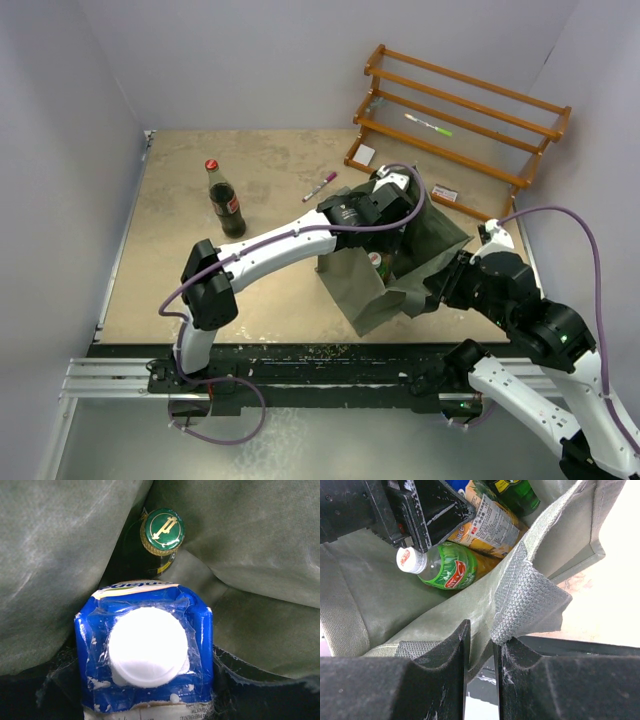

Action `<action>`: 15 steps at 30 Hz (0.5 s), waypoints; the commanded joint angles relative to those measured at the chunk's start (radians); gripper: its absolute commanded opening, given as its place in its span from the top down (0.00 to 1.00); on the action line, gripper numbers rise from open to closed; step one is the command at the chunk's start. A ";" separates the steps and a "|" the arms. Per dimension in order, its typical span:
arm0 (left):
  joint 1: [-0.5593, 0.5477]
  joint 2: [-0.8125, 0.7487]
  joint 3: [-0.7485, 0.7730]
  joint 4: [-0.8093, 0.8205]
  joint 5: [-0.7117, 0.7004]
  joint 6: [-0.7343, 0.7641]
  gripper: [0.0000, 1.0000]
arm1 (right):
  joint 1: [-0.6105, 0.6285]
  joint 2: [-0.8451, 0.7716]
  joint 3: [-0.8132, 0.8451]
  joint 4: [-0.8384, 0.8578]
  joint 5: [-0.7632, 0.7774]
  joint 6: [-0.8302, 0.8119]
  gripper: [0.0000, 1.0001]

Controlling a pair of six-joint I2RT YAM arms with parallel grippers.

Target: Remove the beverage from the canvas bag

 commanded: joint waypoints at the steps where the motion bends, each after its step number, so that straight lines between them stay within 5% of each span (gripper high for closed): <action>1: 0.007 -0.042 0.096 0.036 0.047 0.041 0.48 | 0.002 0.003 0.009 0.031 0.045 -0.010 0.74; 15: 0.027 -0.145 0.244 0.043 0.076 -0.025 0.59 | 0.001 0.038 -0.001 0.063 0.057 -0.040 0.73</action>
